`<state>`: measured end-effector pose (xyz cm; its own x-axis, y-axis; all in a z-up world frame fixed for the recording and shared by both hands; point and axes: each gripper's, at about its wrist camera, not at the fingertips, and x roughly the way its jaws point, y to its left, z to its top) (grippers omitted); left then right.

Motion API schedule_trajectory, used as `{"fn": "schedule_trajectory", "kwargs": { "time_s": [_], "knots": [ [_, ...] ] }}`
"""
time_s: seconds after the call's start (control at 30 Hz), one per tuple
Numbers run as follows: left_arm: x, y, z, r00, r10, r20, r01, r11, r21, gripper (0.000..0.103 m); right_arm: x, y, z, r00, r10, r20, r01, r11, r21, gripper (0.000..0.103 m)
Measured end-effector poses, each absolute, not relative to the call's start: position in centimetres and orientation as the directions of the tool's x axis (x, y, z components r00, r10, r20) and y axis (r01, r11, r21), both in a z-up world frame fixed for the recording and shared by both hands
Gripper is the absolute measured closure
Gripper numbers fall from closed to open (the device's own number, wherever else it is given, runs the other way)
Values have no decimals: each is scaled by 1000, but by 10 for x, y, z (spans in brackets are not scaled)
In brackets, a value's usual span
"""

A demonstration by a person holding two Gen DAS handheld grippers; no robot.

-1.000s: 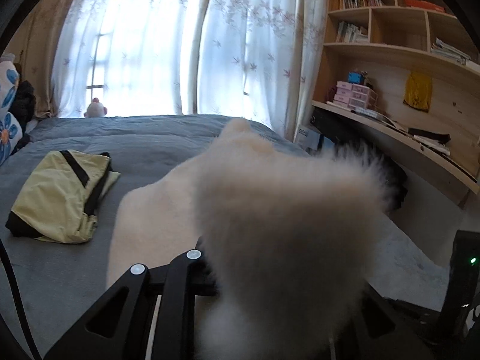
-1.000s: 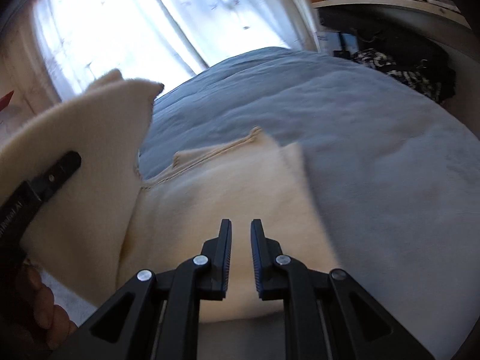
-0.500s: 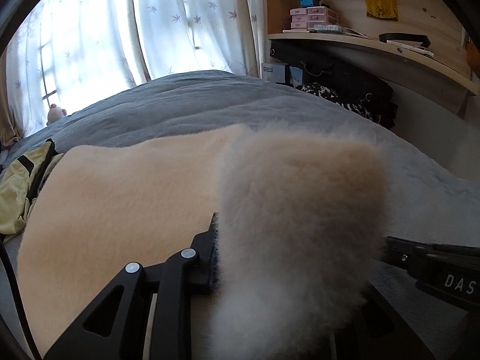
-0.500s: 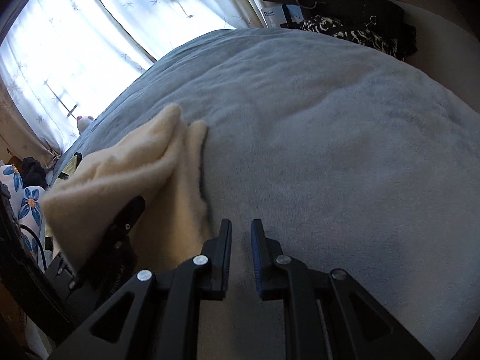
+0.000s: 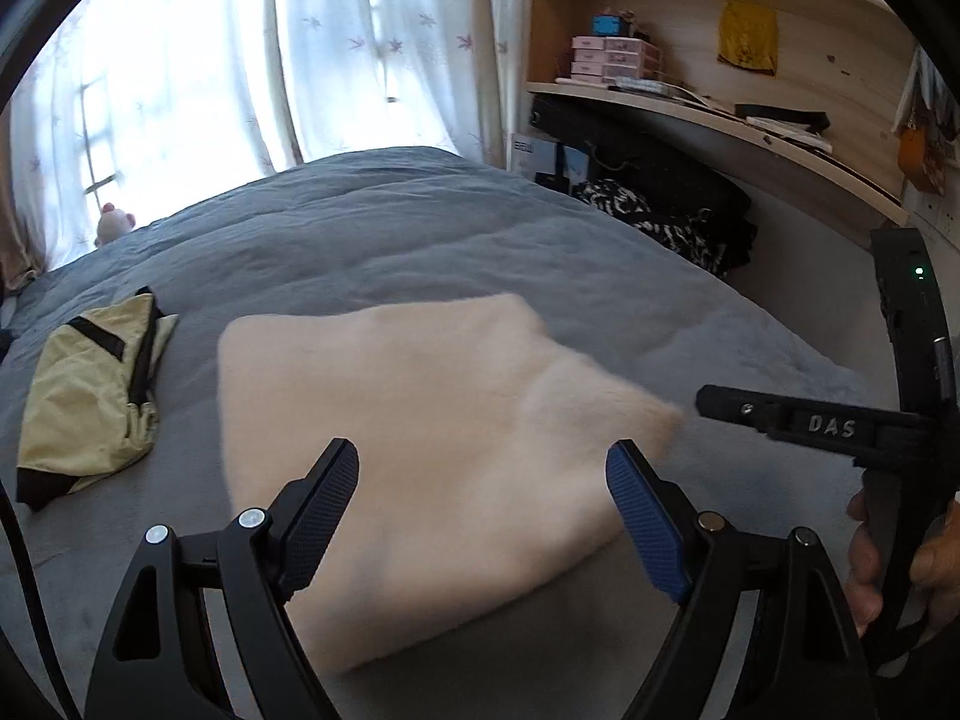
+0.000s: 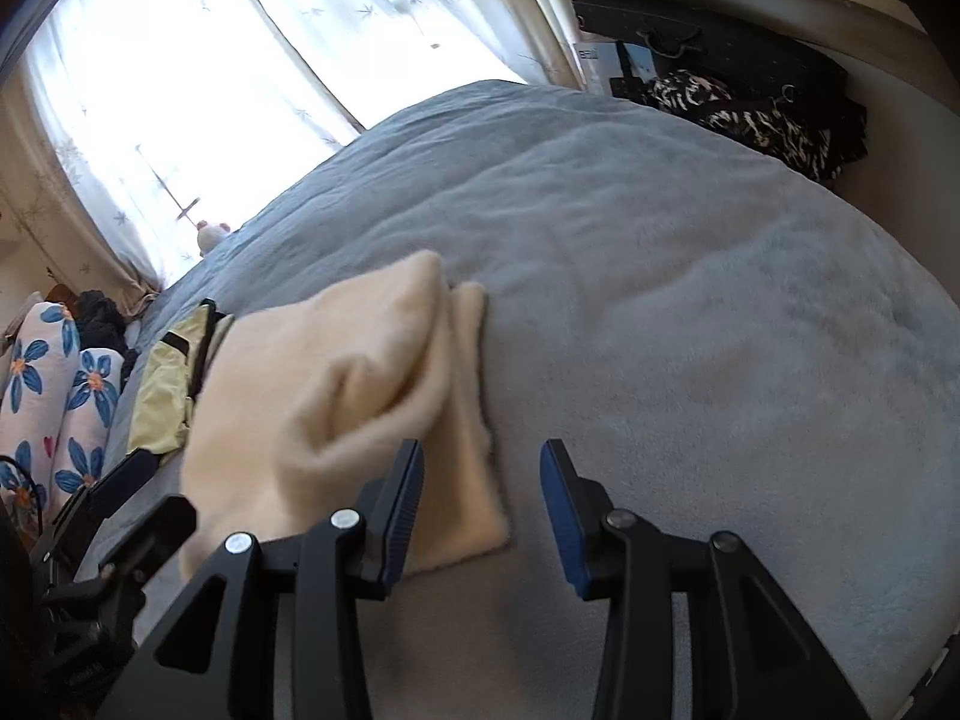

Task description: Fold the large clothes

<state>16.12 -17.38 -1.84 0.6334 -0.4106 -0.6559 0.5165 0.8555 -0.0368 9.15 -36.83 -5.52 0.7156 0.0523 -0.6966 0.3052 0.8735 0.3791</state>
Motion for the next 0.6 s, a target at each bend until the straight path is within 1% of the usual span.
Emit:
{"fn": "schedule_trajectory", "kwargs": {
  "time_s": [0.07, 0.13, 0.2, 0.27, 0.37, 0.4, 0.43, 0.47, 0.5, 0.53, 0.6],
  "knots": [
    [170, -151, -10, 646, -379, -663, 469, 882, -47, 19, 97, -366, -43, 726, 110, -679, 266, 866, 424, 61],
    [182, -128, -11, 638, -334, -694, 411, 910, -60, 19, 107, -361, -36, 715, 173, -677, 223, 862, 456, 47],
    [196, -109, -19, 593, -316, -741, 374, 923, -94, 19, 120, -356, -34, 697, 223, -681, 188, 860, 474, 46],
    [208, -91, -32, 542, -310, -781, 340, 931, -134, 19, 136, -350, -38, 654, 254, -713, 171, 868, 466, 46],
    [220, -80, -54, 499, -299, -813, 303, 940, -159, 19, 157, -339, -52, 588, 279, -759, 155, 883, 444, 46],
    [224, -79, -62, 488, -293, -822, 294, 942, -161, 19, 161, -335, -56, 572, 269, -775, 159, 890, 427, 49],
    [228, -78, -68, 472, -293, -831, 289, 943, -168, 19, 165, -331, -61, 560, 253, -789, 155, 903, 400, 56],
    [229, -77, -73, 460, -288, -840, 280, 945, -170, 19, 169, -328, -65, 545, 236, -804, 147, 917, 369, 60],
    [231, -77, -76, 457, -287, -842, 279, 945, -171, 19, 172, -328, -70, 534, 223, -816, 155, 922, 354, 71],
    [232, -79, -78, 458, -287, -842, 284, 944, -167, 19, 175, -328, -74, 518, 226, -825, 156, 923, 351, 78],
    [231, -83, -81, 466, -274, -841, 295, 945, -144, 20, 176, -329, -80, 510, 228, -829, 142, 929, 343, 83]
  ]
}}
